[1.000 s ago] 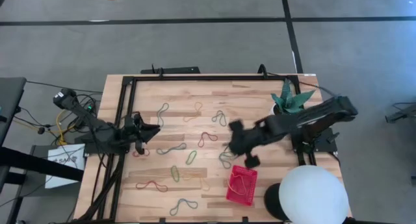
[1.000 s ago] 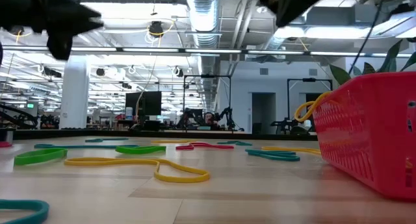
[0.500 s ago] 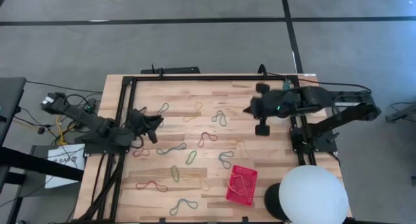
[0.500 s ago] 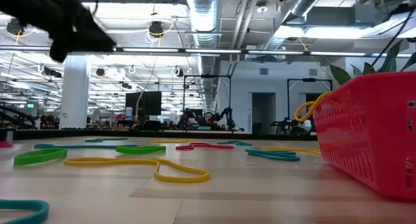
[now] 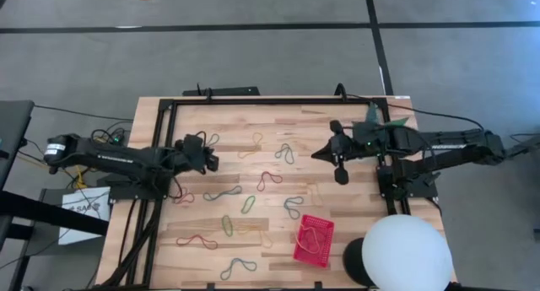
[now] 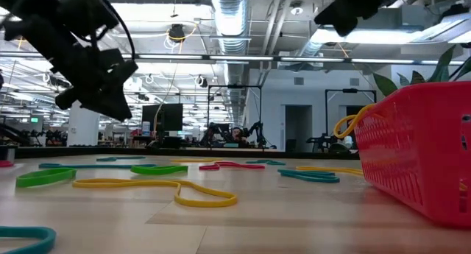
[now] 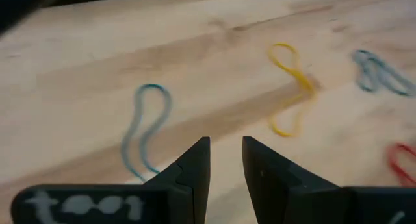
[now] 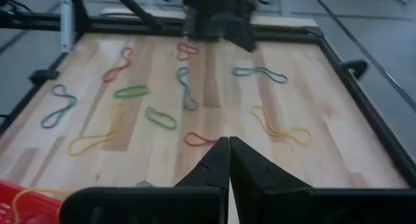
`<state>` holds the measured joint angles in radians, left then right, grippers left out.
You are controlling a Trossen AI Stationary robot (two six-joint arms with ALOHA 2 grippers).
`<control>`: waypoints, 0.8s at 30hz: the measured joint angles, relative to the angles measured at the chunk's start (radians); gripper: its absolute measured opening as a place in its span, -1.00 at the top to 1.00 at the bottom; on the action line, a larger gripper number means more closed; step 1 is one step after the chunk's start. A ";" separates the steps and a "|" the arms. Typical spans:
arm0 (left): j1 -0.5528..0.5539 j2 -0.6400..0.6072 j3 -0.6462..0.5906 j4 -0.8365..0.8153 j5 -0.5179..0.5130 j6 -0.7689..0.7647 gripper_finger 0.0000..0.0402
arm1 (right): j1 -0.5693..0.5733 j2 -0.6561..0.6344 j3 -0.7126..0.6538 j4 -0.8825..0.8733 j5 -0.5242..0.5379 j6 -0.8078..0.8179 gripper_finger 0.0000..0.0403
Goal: Pick and place items into bin
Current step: Put the blue rubber band into the red bin
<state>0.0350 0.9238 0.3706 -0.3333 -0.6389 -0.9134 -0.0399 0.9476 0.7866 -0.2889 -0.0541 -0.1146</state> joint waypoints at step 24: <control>0.264 0.120 0.002 0.081 0.204 0.186 0.58 | -0.133 0.256 -0.012 0.218 0.004 -0.088 0.99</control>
<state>0.2993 1.0440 0.3721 -0.2526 -0.4348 -0.7272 -0.1725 1.2036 0.7746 -0.0707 -0.0503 -0.2028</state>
